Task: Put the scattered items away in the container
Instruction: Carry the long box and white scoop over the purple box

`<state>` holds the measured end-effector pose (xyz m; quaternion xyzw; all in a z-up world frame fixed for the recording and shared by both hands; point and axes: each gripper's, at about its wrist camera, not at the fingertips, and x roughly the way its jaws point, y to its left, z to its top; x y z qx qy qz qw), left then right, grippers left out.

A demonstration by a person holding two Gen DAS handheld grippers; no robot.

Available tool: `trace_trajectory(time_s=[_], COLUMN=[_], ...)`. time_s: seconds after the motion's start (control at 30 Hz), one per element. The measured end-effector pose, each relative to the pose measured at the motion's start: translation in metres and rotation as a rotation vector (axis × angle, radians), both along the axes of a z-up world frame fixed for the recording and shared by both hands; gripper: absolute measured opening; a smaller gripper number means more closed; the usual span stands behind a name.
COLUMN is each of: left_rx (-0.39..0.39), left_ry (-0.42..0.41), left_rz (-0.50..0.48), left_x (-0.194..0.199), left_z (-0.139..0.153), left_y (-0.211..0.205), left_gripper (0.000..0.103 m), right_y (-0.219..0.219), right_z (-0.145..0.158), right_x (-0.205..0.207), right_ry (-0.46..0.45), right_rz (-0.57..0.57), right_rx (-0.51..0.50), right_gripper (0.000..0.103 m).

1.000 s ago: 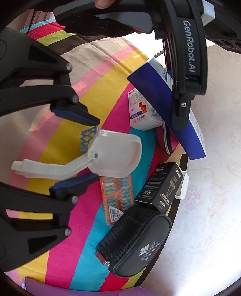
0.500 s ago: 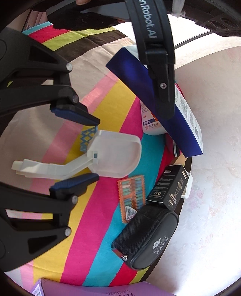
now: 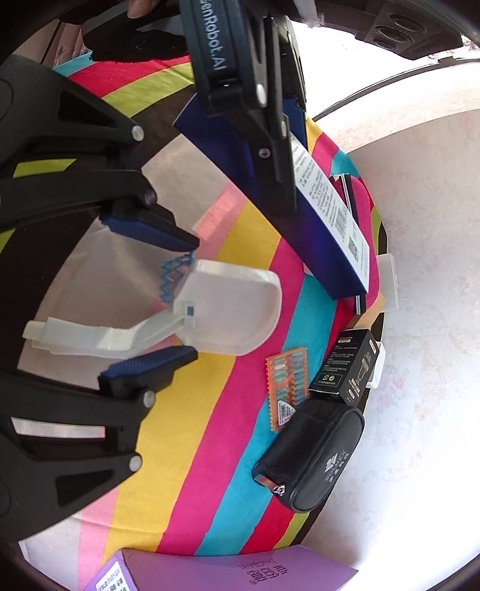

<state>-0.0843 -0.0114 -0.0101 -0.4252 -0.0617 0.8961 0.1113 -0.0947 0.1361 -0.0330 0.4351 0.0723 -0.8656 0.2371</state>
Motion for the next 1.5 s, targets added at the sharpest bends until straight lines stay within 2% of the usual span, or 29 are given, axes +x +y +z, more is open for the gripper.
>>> trace_trajectory(time_s=[0.43, 0.73, 1.1, 1.5], left_rx=[-0.004, -0.018, -0.012, -0.008], left_ry=[-0.005, 0.018, 0.086, 0.146], left_rz=[-0.031, -0.073, -0.166, -0.258], left_x=[0.038, 0.054, 0.051, 0.028], left_z=[0.009, 0.022, 0.055, 0.095], left_y=[0.014, 0.038, 0.089, 0.148], left_gripper=[0.055, 0.055, 0.055, 0.055], right_y=[0.009, 0.035, 0.092, 0.147], right_z=[0.021, 0.041, 0.077, 0.118], right_x=[0.044, 0.071, 0.084, 0.078], right_ry=[0.066, 0.116, 0.173, 0.233], right_rz=[-0.003, -0.03, -0.116, -0.216], right_rx=[0.046, 0.068, 0.069, 0.073], right_gripper=[0.056, 0.056, 0.056, 0.056])
